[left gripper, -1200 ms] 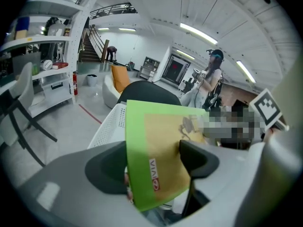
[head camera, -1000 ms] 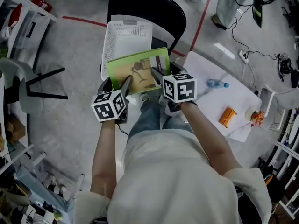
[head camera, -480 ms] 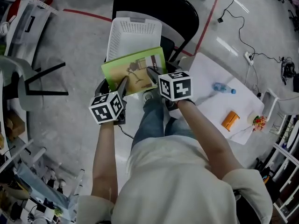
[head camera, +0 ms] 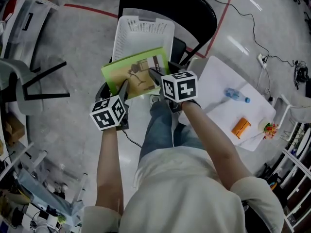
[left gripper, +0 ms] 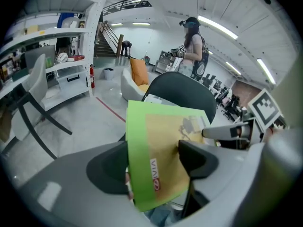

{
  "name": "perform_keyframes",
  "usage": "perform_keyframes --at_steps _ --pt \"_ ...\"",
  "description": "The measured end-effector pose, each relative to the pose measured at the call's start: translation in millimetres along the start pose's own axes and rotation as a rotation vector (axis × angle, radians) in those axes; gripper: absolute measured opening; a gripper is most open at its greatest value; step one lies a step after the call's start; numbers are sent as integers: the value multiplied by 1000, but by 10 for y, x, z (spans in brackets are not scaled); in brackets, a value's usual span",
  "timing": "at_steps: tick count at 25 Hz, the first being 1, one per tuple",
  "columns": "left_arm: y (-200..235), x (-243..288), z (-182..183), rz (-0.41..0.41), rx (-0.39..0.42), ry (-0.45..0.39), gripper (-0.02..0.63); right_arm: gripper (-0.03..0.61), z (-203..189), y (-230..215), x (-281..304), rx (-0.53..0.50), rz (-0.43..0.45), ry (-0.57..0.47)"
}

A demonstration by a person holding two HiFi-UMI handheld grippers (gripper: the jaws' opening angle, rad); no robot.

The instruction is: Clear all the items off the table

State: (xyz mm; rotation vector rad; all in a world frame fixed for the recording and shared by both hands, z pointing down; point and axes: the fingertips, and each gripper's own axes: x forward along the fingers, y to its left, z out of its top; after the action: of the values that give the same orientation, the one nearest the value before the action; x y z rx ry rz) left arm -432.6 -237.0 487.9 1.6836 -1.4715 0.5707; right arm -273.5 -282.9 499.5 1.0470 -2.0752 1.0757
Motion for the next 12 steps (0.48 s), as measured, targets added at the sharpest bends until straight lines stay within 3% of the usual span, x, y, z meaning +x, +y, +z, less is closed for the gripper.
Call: perform_keyframes --at_steps 12 --pt "245 216 -52 42 -27 24 328 304 -19 -6 393 1 25 56"
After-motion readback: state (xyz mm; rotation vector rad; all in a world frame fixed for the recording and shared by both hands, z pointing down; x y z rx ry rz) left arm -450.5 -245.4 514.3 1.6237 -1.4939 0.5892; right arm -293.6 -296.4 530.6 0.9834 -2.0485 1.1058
